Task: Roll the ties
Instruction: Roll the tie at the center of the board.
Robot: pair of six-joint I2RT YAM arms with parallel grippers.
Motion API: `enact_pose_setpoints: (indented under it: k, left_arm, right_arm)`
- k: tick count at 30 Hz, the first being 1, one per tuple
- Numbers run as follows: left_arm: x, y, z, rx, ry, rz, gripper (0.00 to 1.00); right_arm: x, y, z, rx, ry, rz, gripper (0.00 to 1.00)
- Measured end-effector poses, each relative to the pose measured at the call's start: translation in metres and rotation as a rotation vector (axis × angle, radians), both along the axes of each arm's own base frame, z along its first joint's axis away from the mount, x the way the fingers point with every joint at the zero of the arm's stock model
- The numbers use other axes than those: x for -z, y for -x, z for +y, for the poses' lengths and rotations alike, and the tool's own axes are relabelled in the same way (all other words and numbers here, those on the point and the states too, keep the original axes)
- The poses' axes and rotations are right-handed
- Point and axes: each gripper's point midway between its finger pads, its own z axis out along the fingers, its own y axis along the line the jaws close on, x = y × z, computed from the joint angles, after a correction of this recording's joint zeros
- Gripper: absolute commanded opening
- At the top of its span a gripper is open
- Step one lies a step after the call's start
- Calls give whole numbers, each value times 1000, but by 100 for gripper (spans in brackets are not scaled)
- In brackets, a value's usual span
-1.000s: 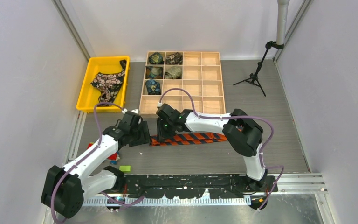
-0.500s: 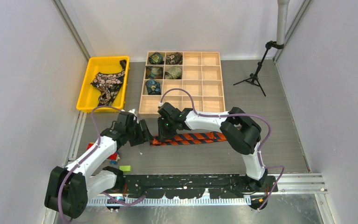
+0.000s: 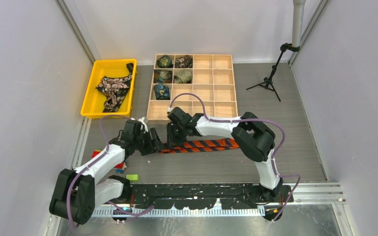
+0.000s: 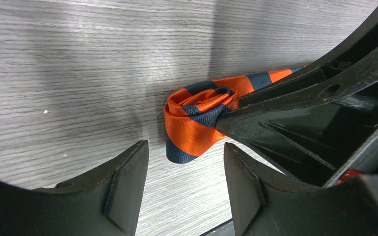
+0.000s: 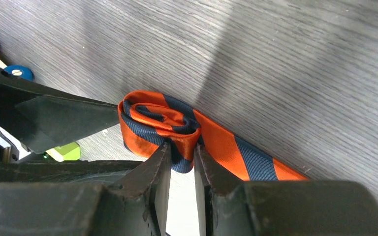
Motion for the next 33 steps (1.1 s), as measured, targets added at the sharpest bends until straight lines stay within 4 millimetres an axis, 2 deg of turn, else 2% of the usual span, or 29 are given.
enact_pose_setpoints:
  k: [12, 24, 28, 33]
  left_arm:
    - [7, -5, -3, -40, 101, -1, 46]
    - [10, -6, -3, -69, 169, -8, 21]
    - [9, -6, -4, -71, 176, -6, 15]
    - [6, -3, -1, -72, 155, -4, 14]
  right_arm:
    - [2, -1, 6, -8, -36, 3, 25]
    - [3, -1, 7, -11, -52, 16, 25]
    - [2, -1, 7, -11, -52, 17, 30]
    - [1, -1, 5, -11, -32, 22, 38]
